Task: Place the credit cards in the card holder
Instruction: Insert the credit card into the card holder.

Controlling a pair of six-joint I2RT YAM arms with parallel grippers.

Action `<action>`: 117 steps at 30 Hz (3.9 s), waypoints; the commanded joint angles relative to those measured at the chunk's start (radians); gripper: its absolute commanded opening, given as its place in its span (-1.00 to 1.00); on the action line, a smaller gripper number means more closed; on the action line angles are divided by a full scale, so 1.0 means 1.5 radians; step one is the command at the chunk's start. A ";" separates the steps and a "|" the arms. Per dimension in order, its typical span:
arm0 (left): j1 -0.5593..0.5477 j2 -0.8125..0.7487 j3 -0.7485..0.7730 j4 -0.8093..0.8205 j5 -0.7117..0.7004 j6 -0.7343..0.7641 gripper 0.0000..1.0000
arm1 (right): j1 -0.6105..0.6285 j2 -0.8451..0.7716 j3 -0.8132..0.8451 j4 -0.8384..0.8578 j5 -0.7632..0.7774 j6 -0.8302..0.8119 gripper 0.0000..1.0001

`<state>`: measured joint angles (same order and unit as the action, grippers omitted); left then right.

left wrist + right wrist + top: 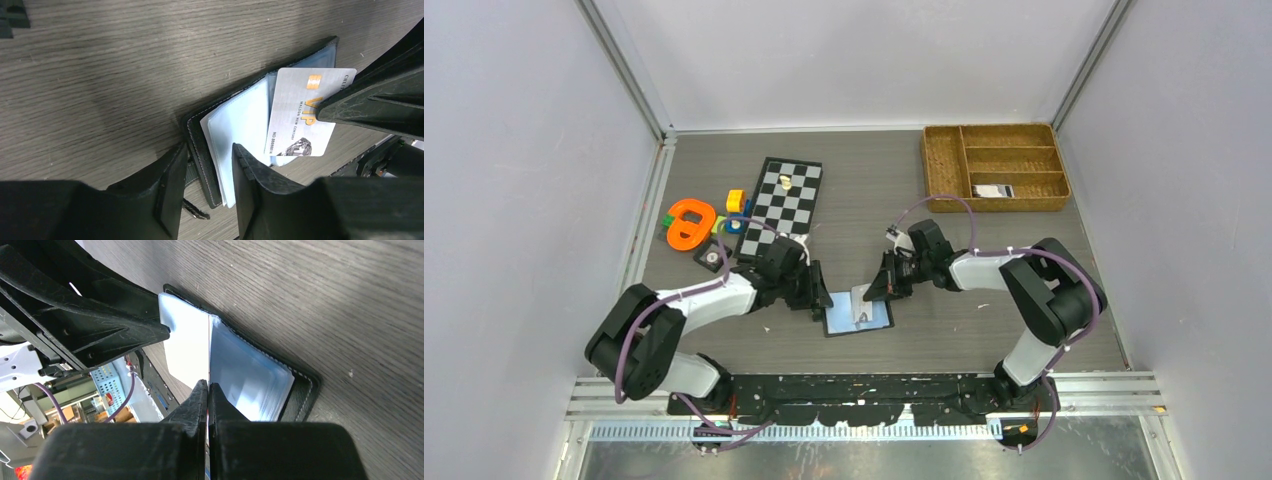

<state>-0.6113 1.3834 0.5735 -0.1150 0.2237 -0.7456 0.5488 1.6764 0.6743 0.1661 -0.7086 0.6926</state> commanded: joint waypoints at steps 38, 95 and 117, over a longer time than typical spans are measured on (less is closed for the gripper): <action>-0.028 0.066 0.006 -0.039 -0.062 0.036 -0.87 | 0.028 -0.042 -0.043 -0.042 0.043 0.062 -0.99; -0.028 0.000 -0.044 -0.002 -0.060 -0.003 -1.00 | 0.053 -0.098 0.007 -0.198 0.179 0.027 -0.29; -0.033 -0.011 -0.061 0.023 -0.044 -0.010 -1.00 | 0.133 -0.089 0.046 -0.215 0.229 0.090 -0.41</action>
<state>-0.6502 1.3735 0.5167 -0.0330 0.1764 -0.7773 0.7380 1.5345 0.7010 -0.1535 -0.4080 0.8085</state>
